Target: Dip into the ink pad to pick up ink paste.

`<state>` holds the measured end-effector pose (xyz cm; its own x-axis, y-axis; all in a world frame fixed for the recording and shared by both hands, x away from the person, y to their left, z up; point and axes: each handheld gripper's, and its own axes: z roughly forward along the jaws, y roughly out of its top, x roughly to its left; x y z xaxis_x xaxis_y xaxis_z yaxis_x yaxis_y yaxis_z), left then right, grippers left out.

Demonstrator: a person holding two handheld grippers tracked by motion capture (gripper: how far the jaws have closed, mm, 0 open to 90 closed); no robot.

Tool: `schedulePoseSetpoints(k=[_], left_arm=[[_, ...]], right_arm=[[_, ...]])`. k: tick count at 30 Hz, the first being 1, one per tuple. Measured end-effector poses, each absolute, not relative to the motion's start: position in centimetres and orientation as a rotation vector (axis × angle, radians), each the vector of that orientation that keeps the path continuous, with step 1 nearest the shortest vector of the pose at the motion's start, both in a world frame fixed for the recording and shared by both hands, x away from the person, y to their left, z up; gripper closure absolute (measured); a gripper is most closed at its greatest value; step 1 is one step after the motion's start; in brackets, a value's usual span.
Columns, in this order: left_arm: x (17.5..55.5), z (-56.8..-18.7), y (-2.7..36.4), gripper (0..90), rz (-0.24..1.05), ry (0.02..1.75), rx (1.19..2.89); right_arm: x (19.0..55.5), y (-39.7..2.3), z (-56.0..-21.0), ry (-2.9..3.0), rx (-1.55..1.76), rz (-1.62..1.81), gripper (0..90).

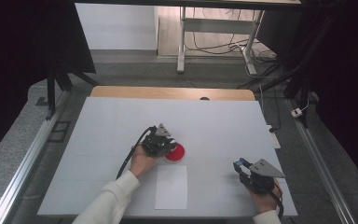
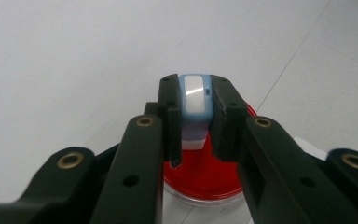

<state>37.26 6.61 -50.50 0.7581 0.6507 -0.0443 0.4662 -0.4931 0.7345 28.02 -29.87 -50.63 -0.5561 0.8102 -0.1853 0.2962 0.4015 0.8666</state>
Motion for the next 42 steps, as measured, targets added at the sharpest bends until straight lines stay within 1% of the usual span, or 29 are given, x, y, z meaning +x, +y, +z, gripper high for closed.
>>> schedulePoseSetpoints(k=[13, 24, 31, 42], left_arm=[[37.2, -50.4, 6.7, 76.1, 0.306, 0.834, 2.18], [36.4, -48.9, 7.7, 75.8, 0.273, 0.818, 2.094], [35.6, -48.5, 7.3, 75.8, 0.291, 0.784, 2.127], [35.5, -49.2, 6.5, 75.8, 0.291, 0.764, 2.179]], right_arm=[[28.0, -29.9, -50.6, 2.054, 0.939, 1.1, 64.9], [28.0, -30.0, -50.6, 2.05, 0.945, 1.105, 64.9], [28.0, -29.9, -50.6, 2.051, 0.944, 1.103, 64.9], [28.0, -30.0, -50.6, 2.052, 0.945, 1.101, 64.9]])
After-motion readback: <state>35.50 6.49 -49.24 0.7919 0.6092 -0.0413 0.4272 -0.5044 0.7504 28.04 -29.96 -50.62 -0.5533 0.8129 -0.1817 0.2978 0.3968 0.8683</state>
